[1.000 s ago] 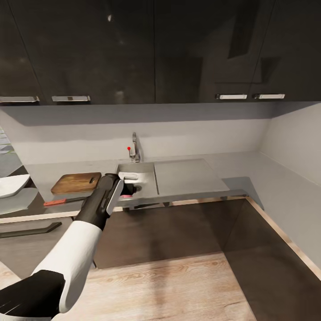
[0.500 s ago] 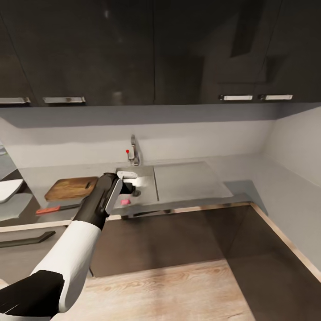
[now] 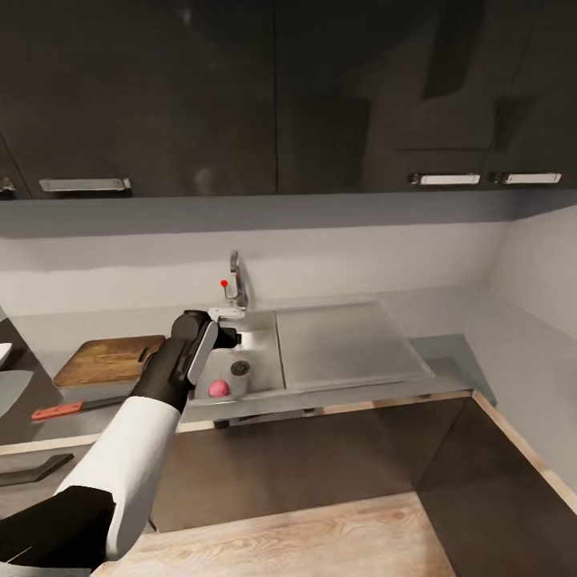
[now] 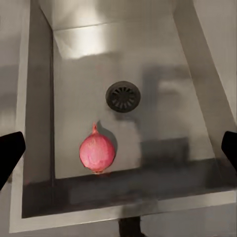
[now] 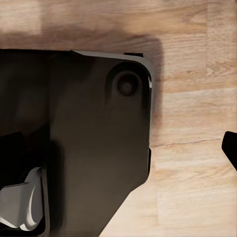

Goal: In the kitchen, take the Vidalia onion out of the sink, dice it on the chopping board with the paring knife, put the diced onion into the bowl on the countertop, then place both the paring knife and the chopping board into the sink.

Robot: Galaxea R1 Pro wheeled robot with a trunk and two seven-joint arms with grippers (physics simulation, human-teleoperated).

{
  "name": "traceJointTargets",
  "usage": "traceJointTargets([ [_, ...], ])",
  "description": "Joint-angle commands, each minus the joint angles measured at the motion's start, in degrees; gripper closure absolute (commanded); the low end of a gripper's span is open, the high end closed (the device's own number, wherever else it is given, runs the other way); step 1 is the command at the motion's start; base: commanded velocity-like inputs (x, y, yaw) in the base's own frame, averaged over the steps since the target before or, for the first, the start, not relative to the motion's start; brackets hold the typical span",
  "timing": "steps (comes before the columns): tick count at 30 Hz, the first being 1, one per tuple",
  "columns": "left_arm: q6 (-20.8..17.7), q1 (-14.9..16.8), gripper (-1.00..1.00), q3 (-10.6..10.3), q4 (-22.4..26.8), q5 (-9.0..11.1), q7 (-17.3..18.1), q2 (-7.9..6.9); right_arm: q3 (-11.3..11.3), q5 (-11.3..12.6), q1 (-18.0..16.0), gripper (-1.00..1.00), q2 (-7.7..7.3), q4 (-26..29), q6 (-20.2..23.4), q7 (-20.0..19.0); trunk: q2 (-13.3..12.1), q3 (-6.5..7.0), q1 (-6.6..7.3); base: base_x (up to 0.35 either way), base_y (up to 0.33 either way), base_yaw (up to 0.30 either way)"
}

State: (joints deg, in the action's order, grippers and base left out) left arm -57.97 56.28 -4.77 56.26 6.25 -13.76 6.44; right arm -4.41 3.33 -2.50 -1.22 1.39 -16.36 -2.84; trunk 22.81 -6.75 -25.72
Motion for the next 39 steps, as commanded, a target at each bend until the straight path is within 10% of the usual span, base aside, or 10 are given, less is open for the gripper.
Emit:
traceJointTargets([
  [1, -0.2, 0.1, -1.0, 0.9, 0.0, 0.6, -0.6, 0.02, -0.4, 0.4, 0.0, -1.0, 0.03, -0.1, -0.2, -0.1, 0.1, -0.17, -0.06, 0.257, 0.068, 0.0],
  [8, -0.1, 0.1, -1.0, 5.0, -0.3, 0.7, -0.5, 0.1, -0.4, 0.4, 0.0, -1.0, 0.15, -0.1, -0.1, -0.2, 0.1, -0.72, -0.06, 0.086, 0.023, 0.0],
  [39, 0.0, 0.1, -1.0, 5.0, -3.3, 0.7, -0.2, 0.59, -0.4, 0.3, 0.0, -1.0, 0.16, -0.1, -0.1, -0.2, 0.1, -3.56, -0.06, 0.02, 0.0, 0.0],
])
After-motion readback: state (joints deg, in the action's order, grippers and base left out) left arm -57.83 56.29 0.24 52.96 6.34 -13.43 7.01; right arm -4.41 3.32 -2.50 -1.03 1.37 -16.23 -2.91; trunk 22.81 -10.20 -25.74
